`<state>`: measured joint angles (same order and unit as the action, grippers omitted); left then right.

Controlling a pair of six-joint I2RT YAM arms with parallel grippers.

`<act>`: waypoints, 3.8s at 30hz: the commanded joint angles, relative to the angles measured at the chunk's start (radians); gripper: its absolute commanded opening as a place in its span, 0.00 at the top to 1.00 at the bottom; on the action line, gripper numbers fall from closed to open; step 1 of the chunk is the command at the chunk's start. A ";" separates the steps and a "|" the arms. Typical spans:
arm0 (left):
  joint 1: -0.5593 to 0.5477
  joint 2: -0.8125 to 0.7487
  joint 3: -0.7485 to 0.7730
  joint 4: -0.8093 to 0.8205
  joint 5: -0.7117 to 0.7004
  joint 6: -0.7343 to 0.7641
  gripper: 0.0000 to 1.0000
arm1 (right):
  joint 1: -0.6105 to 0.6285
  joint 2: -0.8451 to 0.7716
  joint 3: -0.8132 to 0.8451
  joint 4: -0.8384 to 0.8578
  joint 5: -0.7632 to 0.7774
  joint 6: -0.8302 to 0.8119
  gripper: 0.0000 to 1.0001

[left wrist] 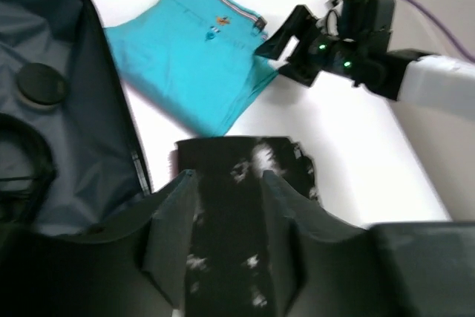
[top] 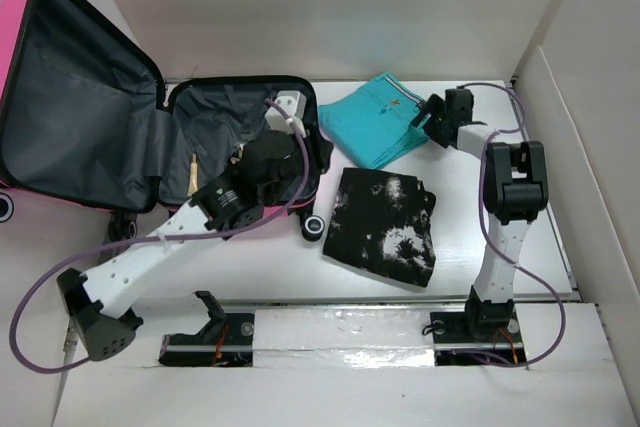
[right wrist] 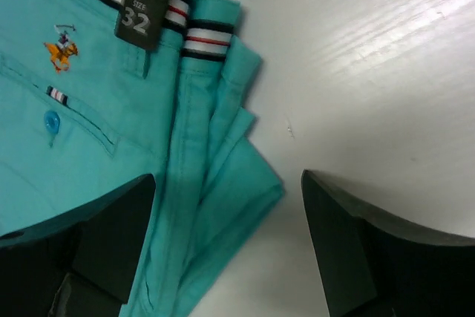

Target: Pack the luggage

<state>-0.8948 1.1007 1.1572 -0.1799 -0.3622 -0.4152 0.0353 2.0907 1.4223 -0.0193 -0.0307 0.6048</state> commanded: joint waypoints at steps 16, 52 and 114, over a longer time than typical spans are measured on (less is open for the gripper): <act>0.109 0.395 0.205 0.187 0.219 -0.220 0.54 | -0.122 -0.003 -0.052 0.196 -0.259 0.187 1.00; 0.197 1.476 1.154 -0.121 0.264 -0.373 0.31 | -0.181 -0.891 -0.646 0.431 -0.233 0.193 0.03; 0.911 0.449 0.265 0.005 0.371 0.093 1.00 | 0.015 -1.161 -0.757 0.329 -0.247 -0.016 0.07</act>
<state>-0.0662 1.6032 1.4624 -0.2802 0.0738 -0.3683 0.0334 0.9241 0.6399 0.2558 -0.2630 0.6155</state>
